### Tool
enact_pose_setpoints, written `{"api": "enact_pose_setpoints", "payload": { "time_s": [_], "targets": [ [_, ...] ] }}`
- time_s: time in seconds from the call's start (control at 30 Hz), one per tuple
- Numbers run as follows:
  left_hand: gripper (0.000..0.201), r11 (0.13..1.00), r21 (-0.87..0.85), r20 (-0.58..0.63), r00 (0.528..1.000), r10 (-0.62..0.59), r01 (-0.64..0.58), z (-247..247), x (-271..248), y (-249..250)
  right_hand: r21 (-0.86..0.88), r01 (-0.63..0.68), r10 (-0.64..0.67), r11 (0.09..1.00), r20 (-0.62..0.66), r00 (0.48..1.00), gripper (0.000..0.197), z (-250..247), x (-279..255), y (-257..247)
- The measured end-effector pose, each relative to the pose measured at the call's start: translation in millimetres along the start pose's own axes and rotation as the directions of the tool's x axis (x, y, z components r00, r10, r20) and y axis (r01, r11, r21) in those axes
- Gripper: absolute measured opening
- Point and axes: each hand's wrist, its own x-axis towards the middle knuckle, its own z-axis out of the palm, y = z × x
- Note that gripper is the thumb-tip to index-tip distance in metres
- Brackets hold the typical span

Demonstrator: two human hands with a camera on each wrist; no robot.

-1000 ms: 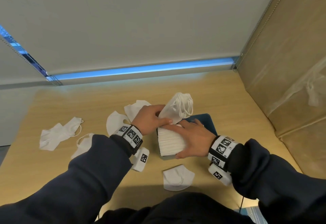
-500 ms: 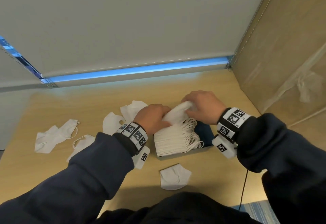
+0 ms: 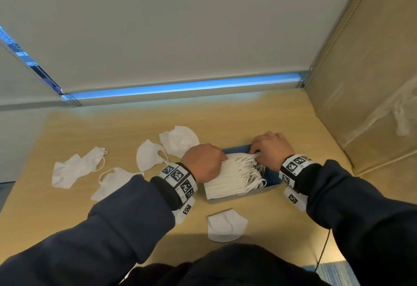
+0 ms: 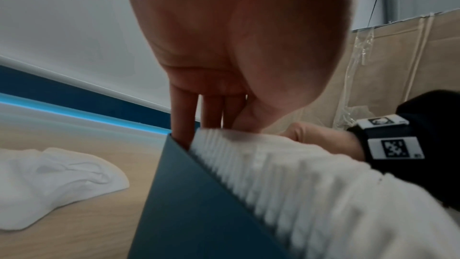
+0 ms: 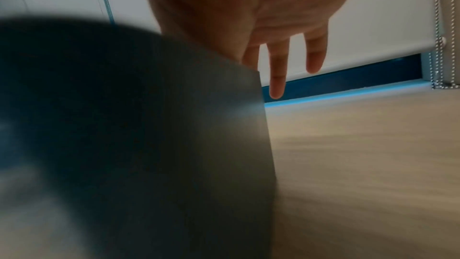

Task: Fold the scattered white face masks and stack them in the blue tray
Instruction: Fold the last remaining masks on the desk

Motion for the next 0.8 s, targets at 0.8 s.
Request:
{"api": "enact_pose_setpoints", "payload": {
  "time_s": [0.8],
  "targets": [
    [0.034, -0.186, -0.957, 0.283, 0.870, -0.404, 0.225, 10, 18, -11, 0.879, 0.001, 0.656, -0.477, 0.355, 0.666, 0.036, 18, -34, 11]
  ]
}}
